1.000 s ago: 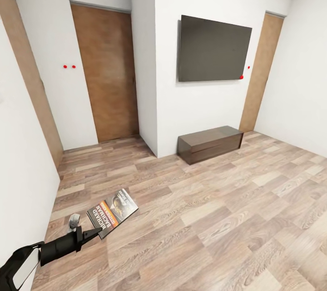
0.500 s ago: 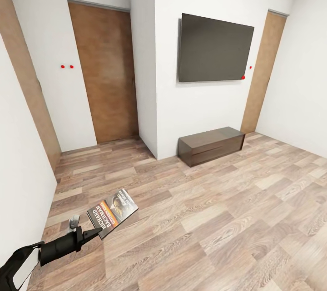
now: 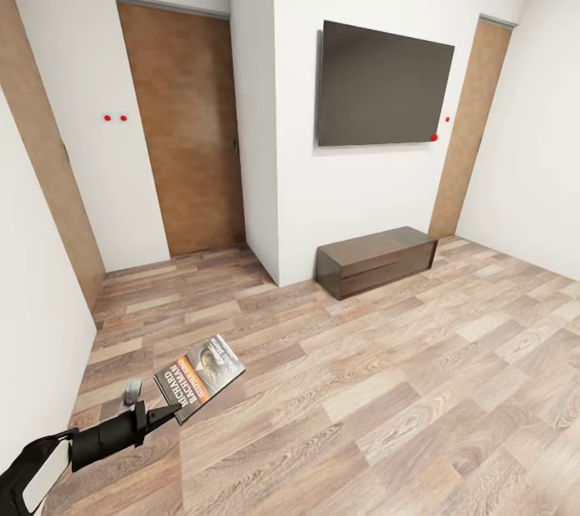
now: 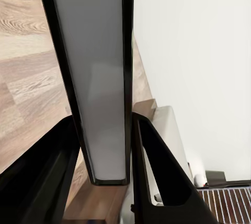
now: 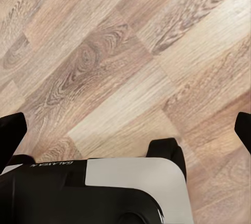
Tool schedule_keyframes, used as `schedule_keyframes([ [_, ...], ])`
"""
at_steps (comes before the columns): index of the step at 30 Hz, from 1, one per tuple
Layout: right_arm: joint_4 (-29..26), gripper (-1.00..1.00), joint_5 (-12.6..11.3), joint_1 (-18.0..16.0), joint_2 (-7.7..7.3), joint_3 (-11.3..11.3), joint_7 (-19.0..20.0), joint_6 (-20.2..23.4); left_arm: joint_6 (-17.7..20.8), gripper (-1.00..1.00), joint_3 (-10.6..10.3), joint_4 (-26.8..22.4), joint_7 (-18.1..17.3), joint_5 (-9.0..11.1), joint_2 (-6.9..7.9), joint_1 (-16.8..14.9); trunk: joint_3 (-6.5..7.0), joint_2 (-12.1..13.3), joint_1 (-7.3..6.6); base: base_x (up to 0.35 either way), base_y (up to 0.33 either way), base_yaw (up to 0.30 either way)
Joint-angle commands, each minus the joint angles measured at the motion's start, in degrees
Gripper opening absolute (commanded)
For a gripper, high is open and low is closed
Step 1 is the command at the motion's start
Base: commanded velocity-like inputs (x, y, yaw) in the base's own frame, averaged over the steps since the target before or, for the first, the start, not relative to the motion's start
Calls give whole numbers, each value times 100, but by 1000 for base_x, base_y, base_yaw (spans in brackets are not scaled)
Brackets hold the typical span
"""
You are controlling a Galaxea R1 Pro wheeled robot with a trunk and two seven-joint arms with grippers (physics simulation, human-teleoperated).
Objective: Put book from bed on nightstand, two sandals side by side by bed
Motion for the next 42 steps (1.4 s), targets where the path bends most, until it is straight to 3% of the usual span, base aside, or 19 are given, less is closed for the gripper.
schedule_keyframes([
  [1,23,100,-40,-11,2,48,16,-29,45,-100,-1,1,-7,27,1,-3,-6,-3,1,139,0,0],
  [21,35,100,-31,5,12,13,-255,-18,44,-100,-1,1,-4,27,1,-3,-6,-3,1,133,0,0],
  [32,40,100,-89,505,20,3,-906,-51,37,-100,1,1,3,27,1,-2,-6,-3,1,118,0,0],
  [42,40,100,-92,739,207,6,-995,-24,37,-100,-5,-3,-1,27,-7,-2,-6,-3,1,106,0,0],
])
